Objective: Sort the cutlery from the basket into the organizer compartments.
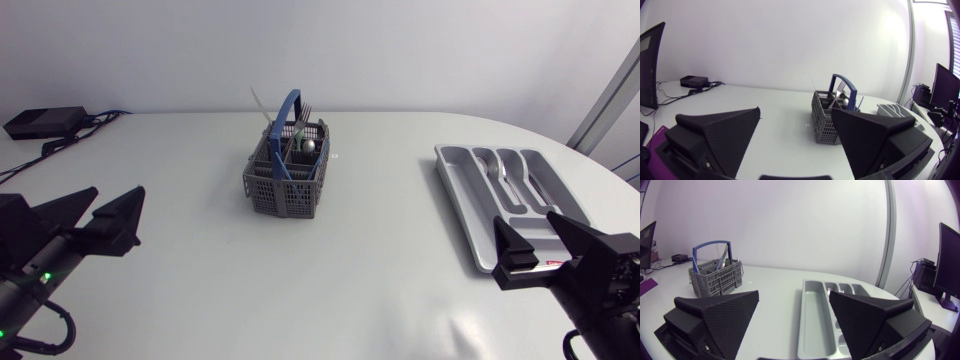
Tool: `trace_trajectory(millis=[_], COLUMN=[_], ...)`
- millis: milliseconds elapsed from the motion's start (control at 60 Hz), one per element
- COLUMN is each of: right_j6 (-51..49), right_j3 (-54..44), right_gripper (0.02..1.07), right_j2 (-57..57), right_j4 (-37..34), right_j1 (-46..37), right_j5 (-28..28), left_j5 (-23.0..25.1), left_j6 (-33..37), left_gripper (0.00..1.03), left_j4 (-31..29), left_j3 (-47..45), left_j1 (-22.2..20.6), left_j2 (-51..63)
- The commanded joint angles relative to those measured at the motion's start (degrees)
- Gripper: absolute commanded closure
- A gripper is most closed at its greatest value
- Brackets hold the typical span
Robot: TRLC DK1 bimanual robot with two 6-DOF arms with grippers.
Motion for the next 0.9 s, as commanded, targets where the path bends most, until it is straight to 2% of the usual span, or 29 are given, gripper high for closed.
trace_trajectory(millis=[0,183,267,367,517,650,883], right_j6=[-0.2,-0.3,-0.3,-1.0,-4.1,-7.3,-10.1], right_j3=[2.2,5.0,6.6,10.2,15.2,16.6,16.7], right_gripper=[0.06,0.07,0.07,0.07,0.07,0.07,0.07], right_j2=[4.5,12.2,16.4,22.4,29.4,30.4,30.5], right_j4=[2.1,3.4,3.6,0.7,-4.7,-7.6,-9.1], right_j1=[0.7,2.9,3.6,4.6,6.3,8.0,9.2], right_j5=[0.3,0.8,1.3,2.6,3.1,2.2,2.0], left_j5=[-0.7,-2.0,-2.0,-1.9,-1.6,-1.1,3.3], left_j6=[-2.1,-1.0,4.2,9.1,19.1,19.8,18.4], left_gripper=[0.06,0.09,0.09,0.09,0.09,0.08,0.16], left_j4=[0.1,-2.3,-5.0,-10.2,-16.8,-21.6,-21.7], left_j3=[4.4,10.8,15.1,22.0,31.6,38.1,45.5], left_j1=[-1.5,-6.2,-7.0,-8.0,-12.3,-15.1,-16.4], left_j2=[5.7,18.3,25.0,35.1,46.5,53.7,60.0])
